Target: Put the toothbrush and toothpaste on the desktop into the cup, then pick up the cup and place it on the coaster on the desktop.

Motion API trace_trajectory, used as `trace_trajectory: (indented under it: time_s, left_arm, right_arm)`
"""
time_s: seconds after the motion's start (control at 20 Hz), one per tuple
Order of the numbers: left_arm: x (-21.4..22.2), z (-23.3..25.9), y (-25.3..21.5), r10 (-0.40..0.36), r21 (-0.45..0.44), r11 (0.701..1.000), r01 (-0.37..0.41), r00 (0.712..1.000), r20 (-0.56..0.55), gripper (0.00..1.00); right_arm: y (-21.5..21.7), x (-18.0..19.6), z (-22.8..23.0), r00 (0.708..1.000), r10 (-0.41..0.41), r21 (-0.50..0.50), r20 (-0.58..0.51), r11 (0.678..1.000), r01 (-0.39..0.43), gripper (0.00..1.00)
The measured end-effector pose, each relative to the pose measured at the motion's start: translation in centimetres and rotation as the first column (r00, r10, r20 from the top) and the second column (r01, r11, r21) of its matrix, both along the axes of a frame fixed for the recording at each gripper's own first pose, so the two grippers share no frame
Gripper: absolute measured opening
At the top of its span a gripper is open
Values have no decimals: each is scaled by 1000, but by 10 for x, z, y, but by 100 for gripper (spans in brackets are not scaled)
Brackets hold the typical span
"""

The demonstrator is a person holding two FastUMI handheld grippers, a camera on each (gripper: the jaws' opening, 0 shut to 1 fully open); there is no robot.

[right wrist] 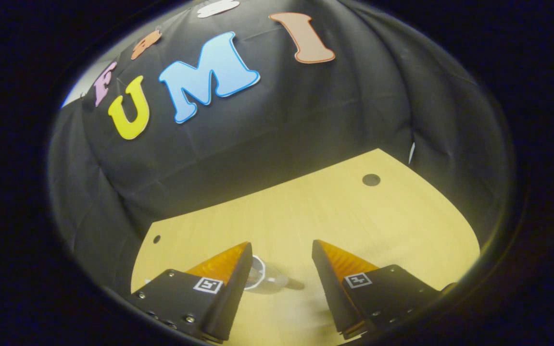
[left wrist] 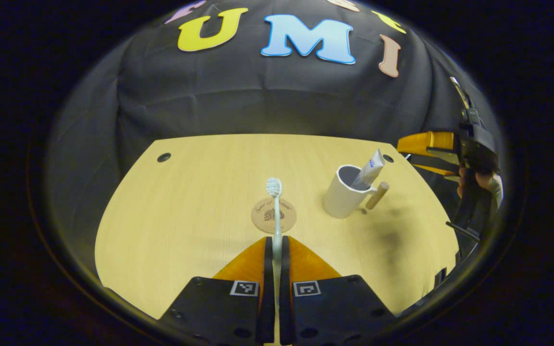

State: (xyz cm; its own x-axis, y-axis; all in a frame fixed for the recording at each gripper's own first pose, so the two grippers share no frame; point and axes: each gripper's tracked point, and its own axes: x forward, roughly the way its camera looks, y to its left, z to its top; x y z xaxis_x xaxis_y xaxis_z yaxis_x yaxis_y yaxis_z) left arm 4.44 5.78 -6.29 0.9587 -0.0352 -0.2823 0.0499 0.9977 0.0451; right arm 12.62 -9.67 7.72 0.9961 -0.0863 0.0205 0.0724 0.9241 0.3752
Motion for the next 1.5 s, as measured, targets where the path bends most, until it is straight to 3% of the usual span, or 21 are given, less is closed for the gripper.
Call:
trace_trajectory:
  time_s: [0.35, 0.85, 1.25, 1.5]
  left_arm:
    - [27, 22, -33, -100, 71, 993, 95, 992, 79, 12]
    - [77, 68, -95, -229, 157, 968, 198, 949, 217, 12]
    - [122, 102, -128, -285, 200, 953, 228, 900, 331, 11]
    - [136, 127, -154, -346, 244, 933, 263, 842, 415, 11]
  right_arm:
    - [-14, -37, -63, 995, -18, 37, -94, 999, 22, 77]
    - [-48, -79, -117, 979, -59, 70, -195, 995, 74, 77]
    - [-69, -89, -139, 957, -84, 111, -277, 987, 119, 77]
    - [-74, -90, -150, 943, -83, 149, -322, 979, 137, 77]
